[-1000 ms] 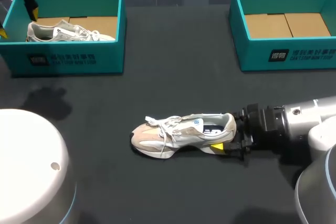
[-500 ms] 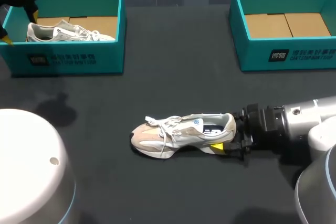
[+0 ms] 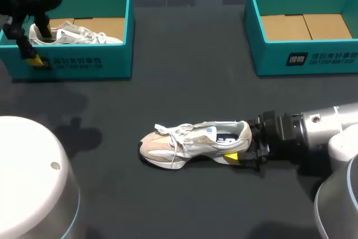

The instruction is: Take the shoe out of the shoebox, open the shoe tongue, remove and reinsert the insole, then place the shoe into the shoebox

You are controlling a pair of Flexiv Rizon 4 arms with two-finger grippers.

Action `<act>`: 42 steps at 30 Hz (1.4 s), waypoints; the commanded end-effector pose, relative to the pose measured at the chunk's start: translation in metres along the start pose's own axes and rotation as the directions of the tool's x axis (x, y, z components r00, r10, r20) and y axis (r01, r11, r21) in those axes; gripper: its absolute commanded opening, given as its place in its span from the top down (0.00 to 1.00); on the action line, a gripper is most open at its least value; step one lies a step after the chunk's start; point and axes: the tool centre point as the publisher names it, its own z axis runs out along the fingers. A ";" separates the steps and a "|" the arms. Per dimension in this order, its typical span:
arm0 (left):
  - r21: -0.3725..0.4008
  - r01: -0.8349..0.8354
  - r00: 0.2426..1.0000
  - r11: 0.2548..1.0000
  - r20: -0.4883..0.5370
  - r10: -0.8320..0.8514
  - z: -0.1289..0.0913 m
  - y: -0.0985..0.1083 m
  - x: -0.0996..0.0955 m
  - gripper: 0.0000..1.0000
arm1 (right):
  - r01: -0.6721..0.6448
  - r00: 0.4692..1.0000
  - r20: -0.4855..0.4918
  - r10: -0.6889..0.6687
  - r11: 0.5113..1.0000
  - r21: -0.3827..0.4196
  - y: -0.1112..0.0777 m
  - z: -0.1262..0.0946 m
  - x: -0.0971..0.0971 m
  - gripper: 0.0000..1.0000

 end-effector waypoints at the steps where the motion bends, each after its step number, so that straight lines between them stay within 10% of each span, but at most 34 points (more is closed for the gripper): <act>1: -0.039 0.288 0.952 0.957 0.123 -0.281 0.013 -0.020 0.027 0.00 | -0.001 1.000 0.000 0.001 1.000 0.004 0.001 0.002 0.001 1.00; 22: -0.175 0.746 0.638 0.642 -0.090 -0.765 0.060 -0.143 0.056 0.00 | -0.001 1.000 0.000 0.001 1.000 0.004 0.001 0.002 0.001 1.00; 37: -0.175 0.746 0.638 0.642 -0.090 -0.765 0.060 -0.143 0.056 0.00 | -0.001 1.000 0.000 0.001 1.000 0.004 0.001 0.002 0.001 1.00; 42: -0.139 0.885 0.444 0.445 -0.036 -0.895 0.054 -0.165 0.072 0.00 | -0.001 1.000 0.000 0.001 1.000 0.004 0.001 0.002 0.001 1.00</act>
